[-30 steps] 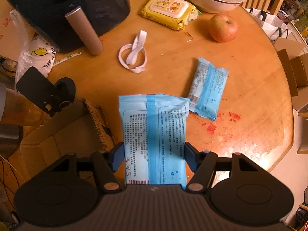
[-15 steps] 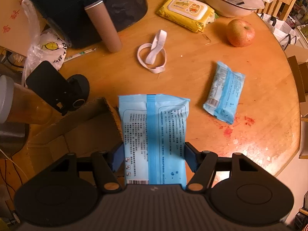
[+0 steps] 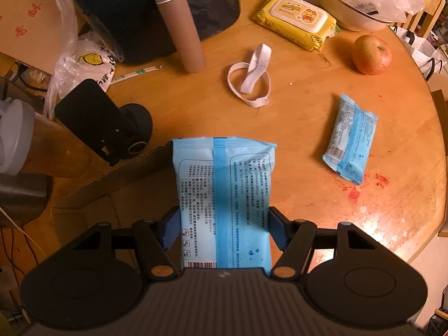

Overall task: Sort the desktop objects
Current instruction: 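Lift the blue wipe pack with the right gripper toward the open cardboard box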

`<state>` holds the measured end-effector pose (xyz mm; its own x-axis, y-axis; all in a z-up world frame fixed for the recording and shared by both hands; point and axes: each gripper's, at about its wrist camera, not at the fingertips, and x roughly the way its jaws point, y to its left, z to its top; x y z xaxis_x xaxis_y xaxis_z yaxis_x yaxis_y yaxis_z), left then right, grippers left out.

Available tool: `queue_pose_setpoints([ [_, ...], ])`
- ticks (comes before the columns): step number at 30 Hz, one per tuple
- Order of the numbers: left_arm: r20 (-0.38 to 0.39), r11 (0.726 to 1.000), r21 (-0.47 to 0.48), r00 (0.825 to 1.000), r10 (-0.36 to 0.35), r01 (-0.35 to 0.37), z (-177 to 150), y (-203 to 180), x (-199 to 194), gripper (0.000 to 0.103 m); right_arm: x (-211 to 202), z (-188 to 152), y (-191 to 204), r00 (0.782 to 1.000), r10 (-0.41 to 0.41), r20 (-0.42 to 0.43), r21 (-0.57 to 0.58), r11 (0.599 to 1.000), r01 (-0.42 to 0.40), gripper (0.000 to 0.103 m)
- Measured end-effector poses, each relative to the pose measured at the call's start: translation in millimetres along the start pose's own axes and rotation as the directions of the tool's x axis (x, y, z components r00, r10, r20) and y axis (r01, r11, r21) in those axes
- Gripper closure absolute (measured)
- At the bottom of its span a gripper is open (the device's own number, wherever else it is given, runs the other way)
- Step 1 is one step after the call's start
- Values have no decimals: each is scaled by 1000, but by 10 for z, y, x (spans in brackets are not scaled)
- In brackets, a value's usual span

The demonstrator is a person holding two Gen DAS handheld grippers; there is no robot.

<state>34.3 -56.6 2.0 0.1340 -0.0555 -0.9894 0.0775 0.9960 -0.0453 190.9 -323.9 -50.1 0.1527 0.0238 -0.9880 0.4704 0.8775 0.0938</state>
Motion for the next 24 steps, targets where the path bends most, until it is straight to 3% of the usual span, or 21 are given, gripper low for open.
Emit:
queue_pose_setpoints([
  [24,-6,999,-35,1000,-3,3,-28,228,3,0,58,-64,519,1000,26,-5,-68,997,-26,38],
])
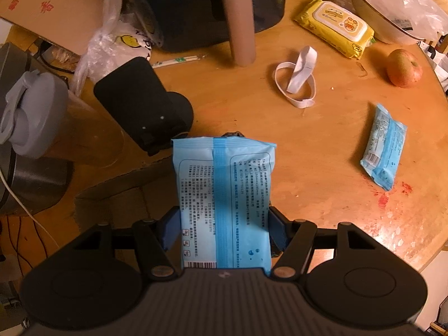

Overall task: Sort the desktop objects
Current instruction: 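Lift the blue wipe pack with the right gripper toward the open cardboard box, then lower the blue wipe pack into the box and open the right gripper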

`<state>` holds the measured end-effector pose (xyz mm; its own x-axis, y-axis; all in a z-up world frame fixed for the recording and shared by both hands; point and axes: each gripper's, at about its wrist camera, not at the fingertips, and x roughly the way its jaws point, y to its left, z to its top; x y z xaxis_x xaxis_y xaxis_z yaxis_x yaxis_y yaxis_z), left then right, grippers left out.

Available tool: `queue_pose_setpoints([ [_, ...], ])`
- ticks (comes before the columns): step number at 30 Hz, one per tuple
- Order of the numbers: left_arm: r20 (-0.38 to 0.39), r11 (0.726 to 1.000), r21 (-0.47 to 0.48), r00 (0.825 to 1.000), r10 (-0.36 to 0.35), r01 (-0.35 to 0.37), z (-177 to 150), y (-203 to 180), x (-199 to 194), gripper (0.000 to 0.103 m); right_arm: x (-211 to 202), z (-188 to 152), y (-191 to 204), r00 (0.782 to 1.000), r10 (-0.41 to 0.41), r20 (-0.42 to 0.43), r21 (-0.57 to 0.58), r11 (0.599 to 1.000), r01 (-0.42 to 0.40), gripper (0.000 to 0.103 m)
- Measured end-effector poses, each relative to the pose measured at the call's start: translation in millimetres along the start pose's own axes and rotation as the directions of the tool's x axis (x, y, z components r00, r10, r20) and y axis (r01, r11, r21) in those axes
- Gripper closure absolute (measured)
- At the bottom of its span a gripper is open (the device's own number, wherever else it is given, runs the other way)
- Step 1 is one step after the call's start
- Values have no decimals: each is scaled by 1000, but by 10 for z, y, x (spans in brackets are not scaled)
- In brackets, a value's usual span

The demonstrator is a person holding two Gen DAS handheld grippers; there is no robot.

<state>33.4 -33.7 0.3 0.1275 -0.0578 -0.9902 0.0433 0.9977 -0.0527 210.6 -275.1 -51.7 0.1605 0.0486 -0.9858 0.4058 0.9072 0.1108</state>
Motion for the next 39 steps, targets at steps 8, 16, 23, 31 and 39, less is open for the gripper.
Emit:
queue_pose_setpoints([
  [8,-2,1000,-13,1000,0,0,-37,45,-4,0,10,10,97,1000,3,2,-28,1000,-3,38],
  [16,-9,1000,-22,1000,-2,2,-56,60,-7,0,65,31,148,1000,1,0,-105,994,-1,38],
  [23,-13,1000,-23,1000,-5,4,-54,57,7,0,146,64,196,1000,1,-9,-206,979,-3,38],
  [31,-17,1000,-24,1000,-6,6,-39,44,21,0,277,93,240,1000,-13,-28,-285,959,4,38],
  [39,-24,1000,-27,1000,-4,3,-34,42,35,0,442,71,283,999,-26,-48,-326,945,9,38],
])
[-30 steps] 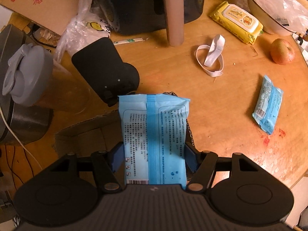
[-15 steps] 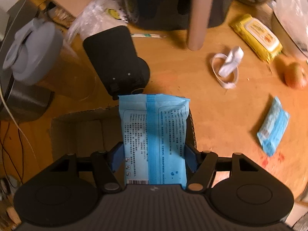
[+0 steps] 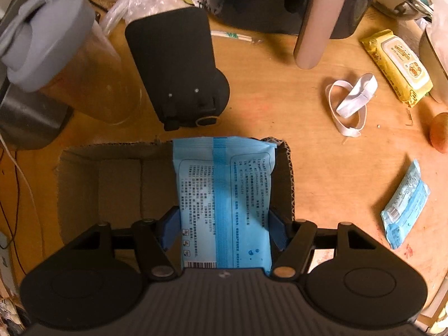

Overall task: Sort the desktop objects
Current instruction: 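Lower the blue wipe pack into the box and open the right gripper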

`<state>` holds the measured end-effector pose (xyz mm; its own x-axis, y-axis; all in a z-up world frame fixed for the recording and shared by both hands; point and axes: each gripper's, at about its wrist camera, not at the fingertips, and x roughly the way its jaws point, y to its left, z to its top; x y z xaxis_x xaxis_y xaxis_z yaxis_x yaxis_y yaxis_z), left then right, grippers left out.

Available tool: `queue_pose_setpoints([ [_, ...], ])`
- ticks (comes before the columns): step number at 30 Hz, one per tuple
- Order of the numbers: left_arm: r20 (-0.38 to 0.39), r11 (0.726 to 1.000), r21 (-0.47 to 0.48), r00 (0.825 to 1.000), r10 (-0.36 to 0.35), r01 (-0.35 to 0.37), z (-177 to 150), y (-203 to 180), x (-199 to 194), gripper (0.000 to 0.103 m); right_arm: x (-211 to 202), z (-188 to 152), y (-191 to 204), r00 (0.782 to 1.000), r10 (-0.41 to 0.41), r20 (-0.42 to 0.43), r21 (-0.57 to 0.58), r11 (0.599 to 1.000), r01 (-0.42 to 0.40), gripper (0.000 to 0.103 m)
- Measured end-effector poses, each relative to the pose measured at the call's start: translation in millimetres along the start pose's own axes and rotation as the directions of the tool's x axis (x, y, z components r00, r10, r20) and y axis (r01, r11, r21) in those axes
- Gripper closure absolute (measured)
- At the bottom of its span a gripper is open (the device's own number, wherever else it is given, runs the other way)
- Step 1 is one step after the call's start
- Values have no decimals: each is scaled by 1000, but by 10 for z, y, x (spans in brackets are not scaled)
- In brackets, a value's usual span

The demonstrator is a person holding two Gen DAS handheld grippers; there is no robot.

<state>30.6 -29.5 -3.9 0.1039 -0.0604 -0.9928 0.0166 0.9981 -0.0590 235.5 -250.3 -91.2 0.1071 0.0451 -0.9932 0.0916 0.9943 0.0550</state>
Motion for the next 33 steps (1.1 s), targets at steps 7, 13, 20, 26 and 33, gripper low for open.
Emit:
queue_pose_setpoints([
  [7,-6,1000,-3,1000,0,0,1,6,11,0,89,-13,44,1000,-21,-11,-13,1000,21,38],
  [13,-8,1000,-3,1000,0,0,-3,7,17,0,234,-31,44,999,-36,-28,-8,999,35,38],
  [20,-14,1000,-5,1000,4,-4,-14,16,17,0,395,-64,26,998,-47,-47,-7,999,47,38],
  [26,-18,1000,-1,1000,7,-7,-18,9,23,0,394,-55,48,998,-40,-40,-6,999,40,38],
  [33,-17,1000,-3,1000,9,-9,-19,8,17,0,487,-62,120,999,-31,-29,2,1000,31,0],
])
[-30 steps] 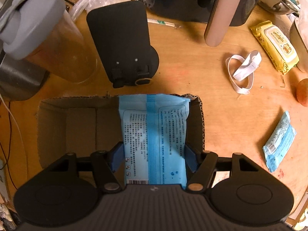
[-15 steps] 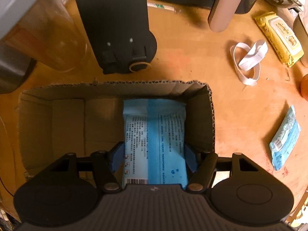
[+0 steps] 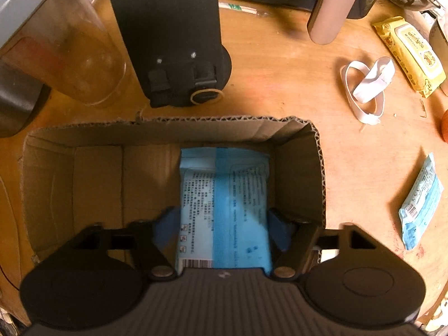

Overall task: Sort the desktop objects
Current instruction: 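Lower the blue wipe pack into the box and open the right gripper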

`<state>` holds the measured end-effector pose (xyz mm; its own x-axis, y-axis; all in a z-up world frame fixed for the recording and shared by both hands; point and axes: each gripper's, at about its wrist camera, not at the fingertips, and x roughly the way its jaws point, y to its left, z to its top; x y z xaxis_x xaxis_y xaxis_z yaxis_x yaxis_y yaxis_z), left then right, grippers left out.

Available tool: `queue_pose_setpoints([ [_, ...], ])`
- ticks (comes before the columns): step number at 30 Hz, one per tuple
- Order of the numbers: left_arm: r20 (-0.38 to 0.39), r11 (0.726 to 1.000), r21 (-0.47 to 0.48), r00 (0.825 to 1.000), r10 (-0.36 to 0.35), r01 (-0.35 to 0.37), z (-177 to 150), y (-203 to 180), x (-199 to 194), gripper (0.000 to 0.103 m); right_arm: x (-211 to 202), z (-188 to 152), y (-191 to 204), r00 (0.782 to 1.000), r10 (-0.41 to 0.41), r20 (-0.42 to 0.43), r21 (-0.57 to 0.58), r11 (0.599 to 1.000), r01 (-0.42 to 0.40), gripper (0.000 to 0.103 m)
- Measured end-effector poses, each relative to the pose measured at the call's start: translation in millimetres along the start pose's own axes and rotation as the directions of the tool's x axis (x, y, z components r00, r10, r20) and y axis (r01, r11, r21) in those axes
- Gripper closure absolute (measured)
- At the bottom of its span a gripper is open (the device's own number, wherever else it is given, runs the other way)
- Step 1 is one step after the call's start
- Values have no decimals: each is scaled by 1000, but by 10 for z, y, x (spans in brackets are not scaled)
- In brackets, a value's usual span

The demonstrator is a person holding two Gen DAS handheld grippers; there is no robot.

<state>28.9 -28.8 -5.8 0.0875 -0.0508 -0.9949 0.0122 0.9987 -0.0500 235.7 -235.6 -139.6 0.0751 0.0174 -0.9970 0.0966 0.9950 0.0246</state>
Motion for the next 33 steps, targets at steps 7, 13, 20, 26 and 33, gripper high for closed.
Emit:
queue_pose_setpoints([
  [7,0,1000,1,1000,-1,1,4,-16,-1,0,80,-42,72,1000,7,-16,-11,1000,-7,0],
  [13,0,1000,1,1000,-1,1,6,-13,0,0,90,-77,100,1000,16,-21,1,1000,-16,0],
  [20,3,1000,3,1000,0,0,1,-21,0,0,98,-100,124,999,26,-24,7,1000,-26,0],
  [26,3,1000,9,1000,-2,2,-4,-39,0,0,44,-108,132,1000,26,-16,8,1000,-26,0],
  [33,6,1000,18,1000,-5,4,-6,-67,-4,0,-6,-87,65,999,36,-10,18,999,-35,0],
])
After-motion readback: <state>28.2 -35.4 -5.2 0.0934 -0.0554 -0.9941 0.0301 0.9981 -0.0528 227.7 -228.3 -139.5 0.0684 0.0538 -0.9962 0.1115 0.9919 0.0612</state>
